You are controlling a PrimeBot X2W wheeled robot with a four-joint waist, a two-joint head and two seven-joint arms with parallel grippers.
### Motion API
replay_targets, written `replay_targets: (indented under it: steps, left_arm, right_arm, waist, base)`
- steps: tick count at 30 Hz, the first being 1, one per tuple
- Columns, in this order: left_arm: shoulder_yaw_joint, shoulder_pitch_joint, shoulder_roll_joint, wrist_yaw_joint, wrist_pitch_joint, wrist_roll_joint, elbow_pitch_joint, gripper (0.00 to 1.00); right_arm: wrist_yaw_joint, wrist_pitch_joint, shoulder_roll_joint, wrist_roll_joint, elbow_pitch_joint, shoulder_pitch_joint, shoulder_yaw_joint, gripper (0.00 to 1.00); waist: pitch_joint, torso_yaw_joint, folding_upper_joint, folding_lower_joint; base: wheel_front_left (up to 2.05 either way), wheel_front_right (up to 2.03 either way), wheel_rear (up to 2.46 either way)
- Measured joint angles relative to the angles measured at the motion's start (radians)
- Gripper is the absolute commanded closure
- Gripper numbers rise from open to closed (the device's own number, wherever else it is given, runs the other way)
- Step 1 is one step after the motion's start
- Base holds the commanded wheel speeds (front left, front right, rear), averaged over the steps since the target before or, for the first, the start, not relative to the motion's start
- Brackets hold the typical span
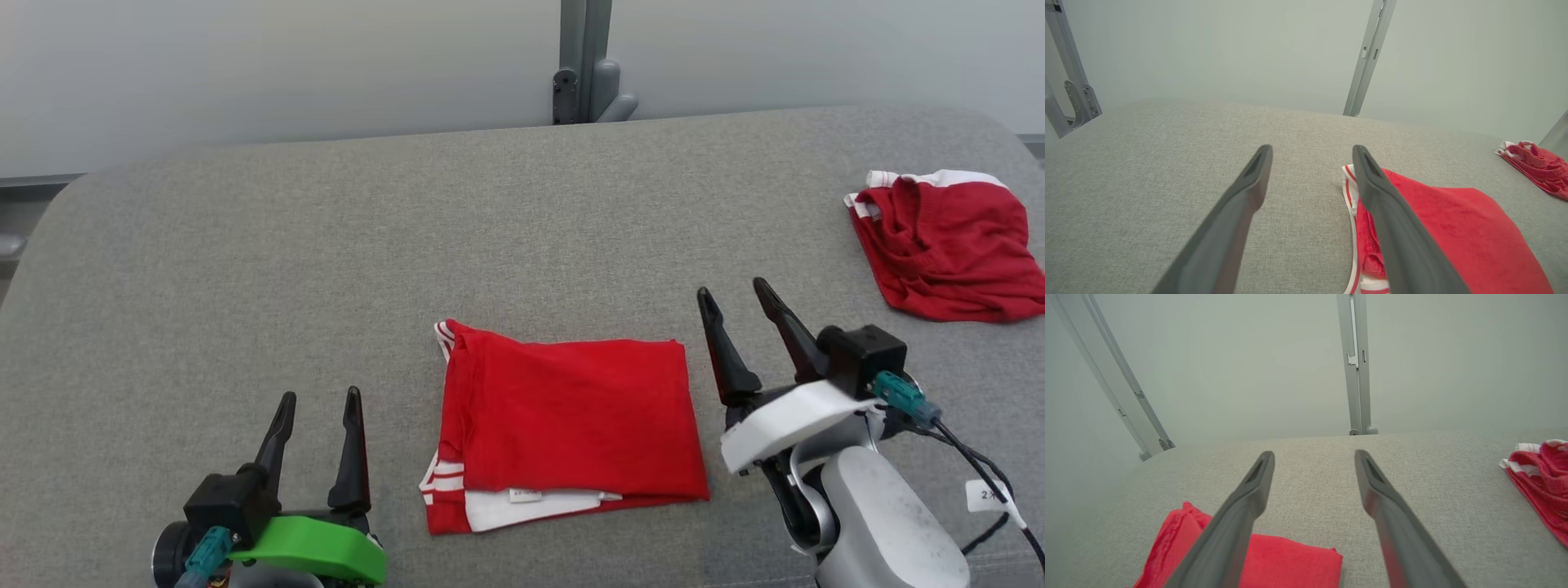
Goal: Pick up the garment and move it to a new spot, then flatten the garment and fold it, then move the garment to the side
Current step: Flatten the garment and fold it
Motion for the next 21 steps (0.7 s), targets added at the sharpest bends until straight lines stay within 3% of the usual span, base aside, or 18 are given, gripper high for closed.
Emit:
replay_targets:
  steps: [9,21]
  left_arm:
    - [0.034,0.033,-0.012,-0.004,0.000,0.017,0.003,0.00]
    - [0.112,0.088,-0.043,-0.018,0.000,0.043,-0.004,0.00]
  right_arm:
    - [0.000,0.000,0.036,-0.108,-0.158,0.181,-0.148,0.00]
    - [0.000,0.000,0.047,-0.136,-0.232,0.280,-0.200,0.00]
  waist:
    - [-0.028,-0.036,0.0000,0.0000]
    - [-0.053,-0.050,0.0000,0.0000]
  base:
    - [0.00,0.00,0.00]
    - [0.00,0.00,0.00]
